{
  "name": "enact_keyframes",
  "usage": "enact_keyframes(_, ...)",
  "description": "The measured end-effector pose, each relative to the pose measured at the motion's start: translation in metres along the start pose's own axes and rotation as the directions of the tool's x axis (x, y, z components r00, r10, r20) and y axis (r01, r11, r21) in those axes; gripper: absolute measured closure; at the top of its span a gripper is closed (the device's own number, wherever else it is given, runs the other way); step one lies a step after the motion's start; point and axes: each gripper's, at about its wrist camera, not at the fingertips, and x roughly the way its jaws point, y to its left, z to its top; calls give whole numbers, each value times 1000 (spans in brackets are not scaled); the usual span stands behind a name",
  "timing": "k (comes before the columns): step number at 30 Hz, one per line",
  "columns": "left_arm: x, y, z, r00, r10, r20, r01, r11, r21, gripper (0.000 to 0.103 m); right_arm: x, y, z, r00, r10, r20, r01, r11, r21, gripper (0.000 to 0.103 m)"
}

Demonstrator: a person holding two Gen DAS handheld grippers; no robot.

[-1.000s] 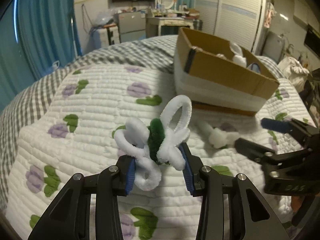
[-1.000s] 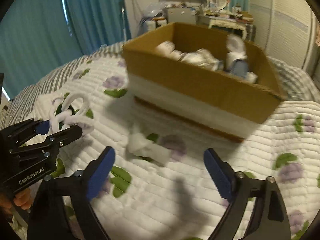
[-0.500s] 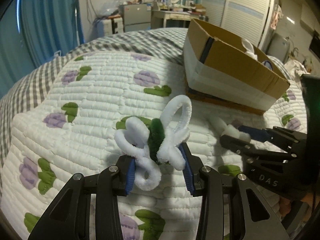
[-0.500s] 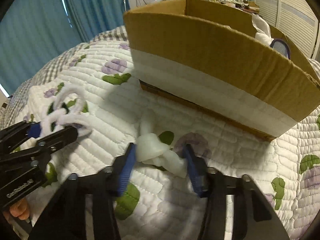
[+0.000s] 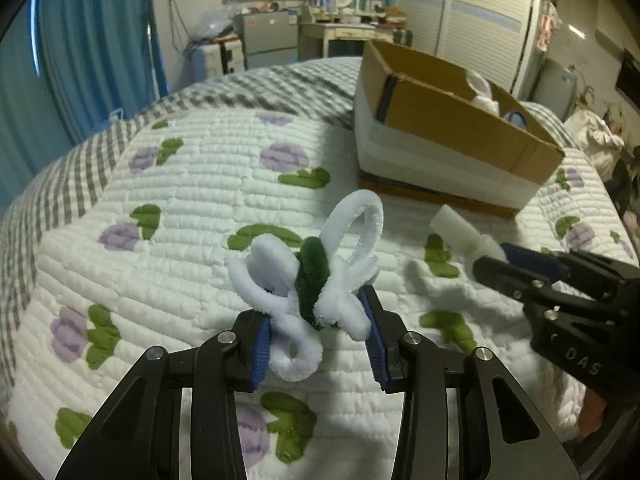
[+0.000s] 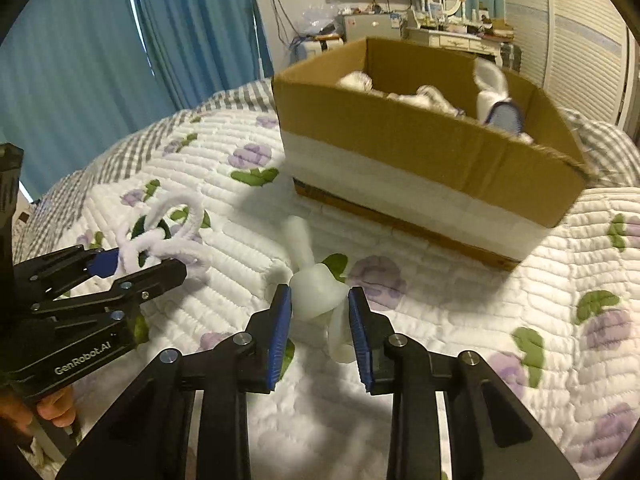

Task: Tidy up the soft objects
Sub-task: 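Place the flower and plush toy into the box and release both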

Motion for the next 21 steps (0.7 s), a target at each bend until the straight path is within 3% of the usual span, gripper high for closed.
enact_keyframes(7,-32,-29,12,998,-5,60,0,997,80,64,-47,-7,8,997,-12,70,12,1000,-8,74)
enact_keyframes(12,-52,-49,33,994,-60,89,51,993,102,64,-86,-19,29,989,-42,140,45,999,-20,74)
enact_keyframes(21,-71,-75,99,981,-74,181,46,987,151,64,-138,-59,91,956,-110,271,118,993,-12,74)
